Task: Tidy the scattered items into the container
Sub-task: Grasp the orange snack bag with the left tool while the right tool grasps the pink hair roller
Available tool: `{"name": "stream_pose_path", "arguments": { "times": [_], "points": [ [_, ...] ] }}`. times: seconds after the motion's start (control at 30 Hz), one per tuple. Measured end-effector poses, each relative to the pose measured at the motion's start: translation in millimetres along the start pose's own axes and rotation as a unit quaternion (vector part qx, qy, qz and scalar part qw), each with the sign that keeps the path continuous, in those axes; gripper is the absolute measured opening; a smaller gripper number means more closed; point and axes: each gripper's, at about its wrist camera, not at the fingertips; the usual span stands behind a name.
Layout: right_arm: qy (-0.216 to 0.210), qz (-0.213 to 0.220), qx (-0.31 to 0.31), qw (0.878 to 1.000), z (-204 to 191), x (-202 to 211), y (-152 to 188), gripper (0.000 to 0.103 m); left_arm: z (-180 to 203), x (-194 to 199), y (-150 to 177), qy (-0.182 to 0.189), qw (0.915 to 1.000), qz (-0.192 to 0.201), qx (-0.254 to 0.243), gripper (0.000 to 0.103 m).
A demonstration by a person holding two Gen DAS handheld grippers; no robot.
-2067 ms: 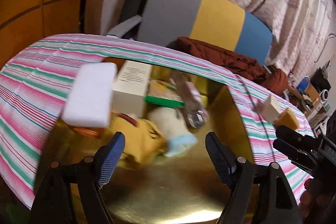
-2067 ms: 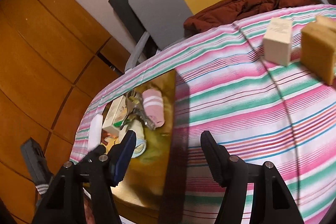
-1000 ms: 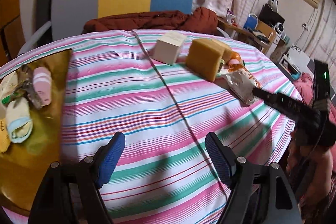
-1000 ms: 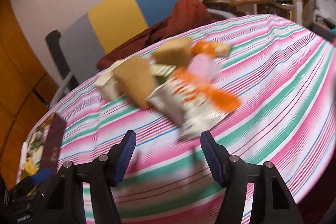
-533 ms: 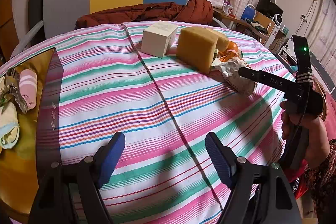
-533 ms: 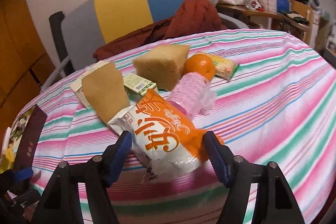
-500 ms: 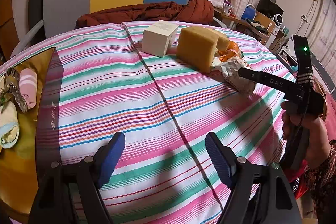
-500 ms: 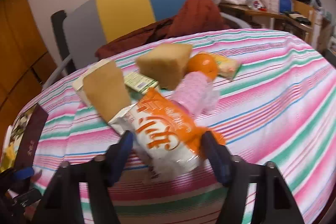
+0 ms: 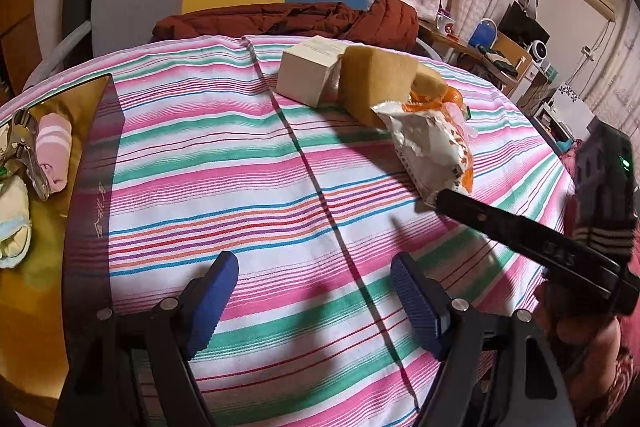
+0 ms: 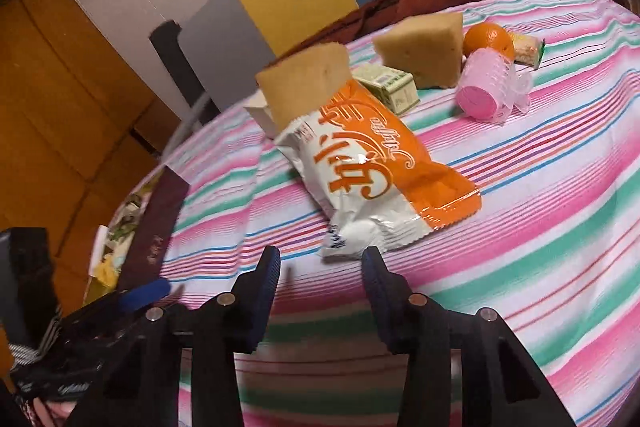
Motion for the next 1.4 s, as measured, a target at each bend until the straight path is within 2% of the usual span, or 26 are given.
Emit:
{"name": "stream_pose_path", "arguments": {
  "times": [0.1, 0.2, 0.27, 0.37, 0.53, 0.7, 0.77, 0.83, 0.9, 0.97, 1.0, 1.13, 1.3, 1.4],
  "points": [
    [0.003, 0.039, -0.019, 0.999, 6, 17, -4, 0.045, 0, -2, -4, 0.001, 0.9999, 0.001, 0.011, 0.08],
    [0.038, 0.074, -0.037, 0.996, 18, 32, -12, 0.045, 4, -6, -12, 0.009, 0.9998, 0.001, 0.018, 0.08],
    [0.056, 0.081, -0.046, 0.994, 26, 33, -19, 0.048, 9, -7, -15, 0.015, 0.9997, 0.004, 0.018, 0.08],
    [0.056, 0.076, -0.07, 0.993, 44, 20, -32, 0.048, 17, -10, -19, 0.019, 0.9997, 0.003, 0.015, 0.08],
    [-0.016, 0.048, -0.089, 0.995, 43, -3, -39, 0.048, 13, -4, -20, 0.009, 0.9997, 0.014, 0.02, 0.08],
    [-0.075, 0.006, -0.031, 0.997, 3, -12, -16, 0.058, 2, -2, -22, -0.002, 0.9986, 0.02, 0.048, 0.08],
    [-0.076, 0.014, -0.013, 0.997, -6, -8, -7, 0.058, 3, -2, -23, -0.003, 0.9988, 0.024, 0.042, 0.08],
    [-0.049, 0.046, -0.014, 0.998, -4, 1, -2, 0.059, 9, -1, -25, -0.005, 0.9991, 0.032, 0.029, 0.081],
    [0.016, 0.08, -0.041, 0.996, 9, 11, -2, 0.064, 18, -2, -29, -0.003, 0.9993, 0.036, 0.014, 0.081],
    [0.077, 0.106, -0.087, 0.988, 31, 19, -4, 0.073, 28, -7, -34, 0.004, 0.9996, 0.028, 0.0, 0.081],
    [0.09, 0.111, -0.104, 0.984, 39, 21, -5, 0.074, 32, -8, -36, 0.007, 0.9997, 0.024, -0.004, 0.081],
    [0.103, 0.114, -0.134, 0.979, 58, 19, -3, 0.075, 52, -19, -46, 0.007, 0.9997, 0.016, -0.019, 0.082],
    [0.133, 0.111, -0.079, 0.982, 41, 10, 0, 0.079, 79, -37, -52, 0.003, 0.9981, 0.001, -0.061, 0.082],
    [0.145, 0.114, -0.063, 0.981, 41, 8, 0, 0.08, 90, -50, -49, -0.034, 0.9941, 0.003, -0.103, 0.082]
  ]
}}
Point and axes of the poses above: each gripper's, at about its wrist camera, not at the fingertips, and x roughly against the way its jaws point, z to its right, y to its underside, and after that the axes turned 3 degrees about y, right-handed
